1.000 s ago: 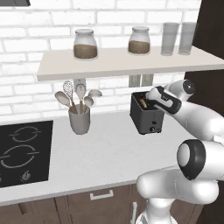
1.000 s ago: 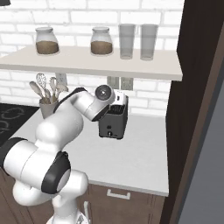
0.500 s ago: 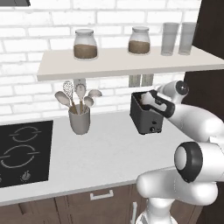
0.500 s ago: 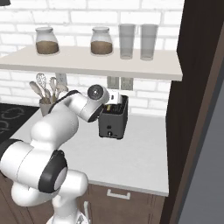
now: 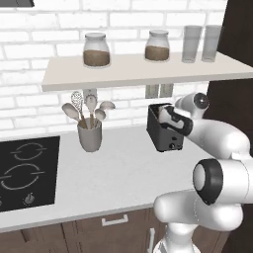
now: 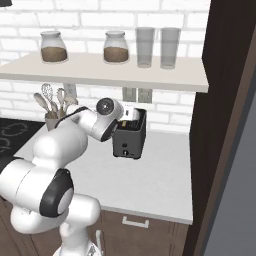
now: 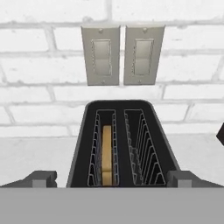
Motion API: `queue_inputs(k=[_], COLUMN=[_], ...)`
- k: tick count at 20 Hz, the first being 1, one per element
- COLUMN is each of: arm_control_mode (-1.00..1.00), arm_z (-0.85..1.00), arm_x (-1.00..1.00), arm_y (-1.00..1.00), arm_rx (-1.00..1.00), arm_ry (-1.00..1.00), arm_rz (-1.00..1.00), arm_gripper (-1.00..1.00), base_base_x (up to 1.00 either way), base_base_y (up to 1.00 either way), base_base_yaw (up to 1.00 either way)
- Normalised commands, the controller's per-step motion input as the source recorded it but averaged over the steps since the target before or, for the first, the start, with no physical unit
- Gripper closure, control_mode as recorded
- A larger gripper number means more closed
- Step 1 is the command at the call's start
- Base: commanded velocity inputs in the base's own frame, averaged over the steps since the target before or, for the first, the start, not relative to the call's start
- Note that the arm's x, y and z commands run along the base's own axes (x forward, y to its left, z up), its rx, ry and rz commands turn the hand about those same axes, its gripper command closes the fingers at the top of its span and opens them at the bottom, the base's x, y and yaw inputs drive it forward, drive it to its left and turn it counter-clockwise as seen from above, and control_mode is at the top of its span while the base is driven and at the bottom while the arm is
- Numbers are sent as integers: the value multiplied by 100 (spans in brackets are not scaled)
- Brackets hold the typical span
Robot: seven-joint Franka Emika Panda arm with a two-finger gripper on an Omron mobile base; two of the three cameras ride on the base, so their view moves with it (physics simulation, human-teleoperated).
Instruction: Start the toaster. Once the lever pops up, take the bread to the plate on the dining counter.
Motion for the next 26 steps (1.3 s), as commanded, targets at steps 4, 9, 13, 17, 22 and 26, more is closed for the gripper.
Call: queue_inputs(k=[4, 9, 13, 17, 22, 26], arm_control_mode=[-100, -100, -100, -100, -100, -100], arm_z=[-12, -19, -27, -18, -16, -2], arm_x=[12, 13, 20, 20, 7, 0], arm_y=[0, 1, 0, 0, 0, -3], arm_rx=[0, 0, 0, 0, 0, 0], arm_ry=[0, 0, 0, 0, 0, 0], arm_rz=[-3, 0, 0, 3, 4, 1], arm_gripper=[-100, -100, -100, -100, -100, -100], base_base_x=[0, 0, 0, 0, 0, 0], base_base_y=[0, 0, 0, 0, 0, 0], base_base_yaw=[0, 0, 0, 0, 0, 0])
